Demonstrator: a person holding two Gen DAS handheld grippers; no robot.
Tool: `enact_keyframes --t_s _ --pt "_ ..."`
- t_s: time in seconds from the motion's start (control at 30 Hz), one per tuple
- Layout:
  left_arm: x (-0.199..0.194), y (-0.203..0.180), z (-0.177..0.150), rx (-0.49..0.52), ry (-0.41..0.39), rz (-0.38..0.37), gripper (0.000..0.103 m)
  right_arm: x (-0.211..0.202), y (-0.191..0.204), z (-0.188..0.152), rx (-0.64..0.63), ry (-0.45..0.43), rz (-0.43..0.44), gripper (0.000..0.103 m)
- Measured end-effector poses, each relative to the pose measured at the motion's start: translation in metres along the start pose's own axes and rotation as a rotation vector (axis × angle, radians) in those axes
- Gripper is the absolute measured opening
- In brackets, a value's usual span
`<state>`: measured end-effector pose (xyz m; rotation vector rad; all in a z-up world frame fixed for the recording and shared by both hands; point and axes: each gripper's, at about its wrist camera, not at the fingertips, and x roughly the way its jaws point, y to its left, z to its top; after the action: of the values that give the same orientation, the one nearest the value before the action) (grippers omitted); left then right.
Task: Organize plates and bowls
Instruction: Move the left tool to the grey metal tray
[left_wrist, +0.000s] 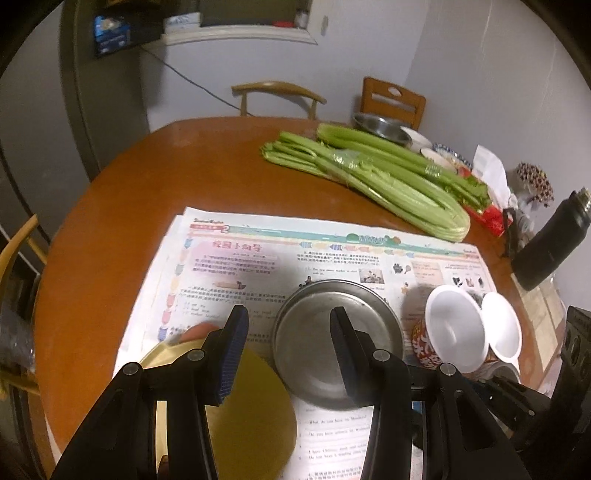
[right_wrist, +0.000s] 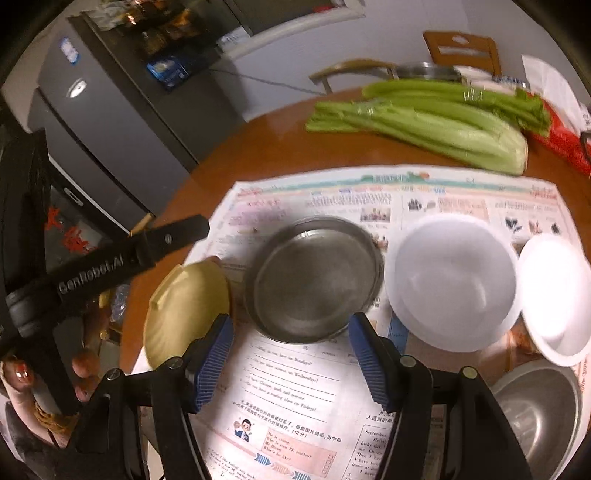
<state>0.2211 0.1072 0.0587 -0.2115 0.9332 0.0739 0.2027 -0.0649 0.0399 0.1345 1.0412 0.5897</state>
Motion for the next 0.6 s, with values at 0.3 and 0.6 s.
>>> enact_keyframes --t_s 0.3,0.6 --pt "0.055 0.001 0.002 0.035 0.123 -0.007 0.047 0.024 -0.011 -0.005 0.061 0.043 -0.034 0.065" --pt "0.085 -0.002 0.001 0.071 0.185 -0.015 0.047 0.043 -0.021 -0.004 0.136 0.076 -0.081 0.065"
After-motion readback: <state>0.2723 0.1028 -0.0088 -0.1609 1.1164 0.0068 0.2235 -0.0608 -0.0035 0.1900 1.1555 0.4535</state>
